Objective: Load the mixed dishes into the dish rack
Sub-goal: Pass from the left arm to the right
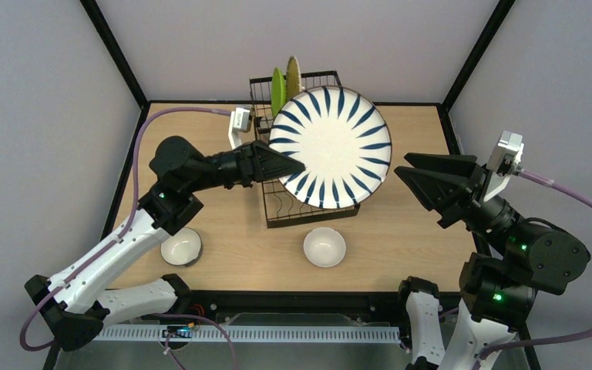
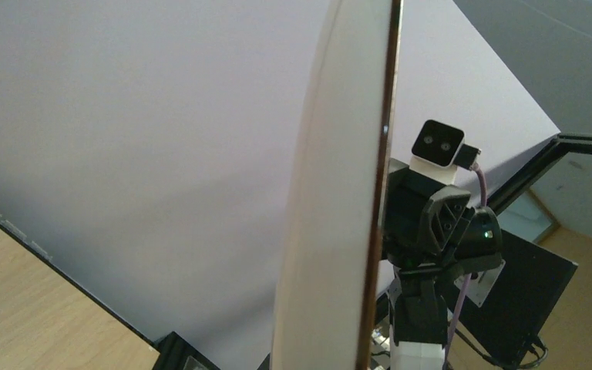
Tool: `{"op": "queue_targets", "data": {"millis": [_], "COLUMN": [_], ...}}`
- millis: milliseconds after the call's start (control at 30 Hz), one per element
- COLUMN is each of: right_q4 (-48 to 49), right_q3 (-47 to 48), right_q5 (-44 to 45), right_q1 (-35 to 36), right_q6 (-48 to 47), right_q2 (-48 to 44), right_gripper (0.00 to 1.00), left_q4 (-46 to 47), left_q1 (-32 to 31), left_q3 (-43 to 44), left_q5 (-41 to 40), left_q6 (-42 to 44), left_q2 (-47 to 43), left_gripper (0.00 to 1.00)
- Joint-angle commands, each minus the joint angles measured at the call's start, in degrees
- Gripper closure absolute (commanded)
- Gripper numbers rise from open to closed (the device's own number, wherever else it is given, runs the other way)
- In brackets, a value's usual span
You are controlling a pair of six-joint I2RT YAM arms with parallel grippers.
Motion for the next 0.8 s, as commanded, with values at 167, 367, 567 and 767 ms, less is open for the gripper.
{"op": "queue_targets", "data": {"millis": [167,367,567,767], "right_q4": [2.99,1.09,1.35,1.59], "right_q3": [-0.88,2.02,2.46,3.27], "right_q5": [-1.93,-3.44,-5.0,-6.38], "right_q1": [0.33,0.32,0.28,0.39], "right_q6": [2.49,1.03,1.22,1.08], "right_q2": [2.98,8.01,11.32,13.96], "right_gripper": [0.17,0.18,0.21,0.22], "left_q4": [2.87,4.09,4.98,5.0], "left_q1": [-1.45,-1.53,-1.62,-1.88], "left_q3": [5.2,6.69,8.34,10.83], "left_q5": [0.22,0.79,1.49,2.64], "left_q6": [2.38,2.12,2.09,2.39], "left_q2": [1.64,3.74,5.84,9.05], "left_gripper": [0.98,0.98,0.98,0.98]}}
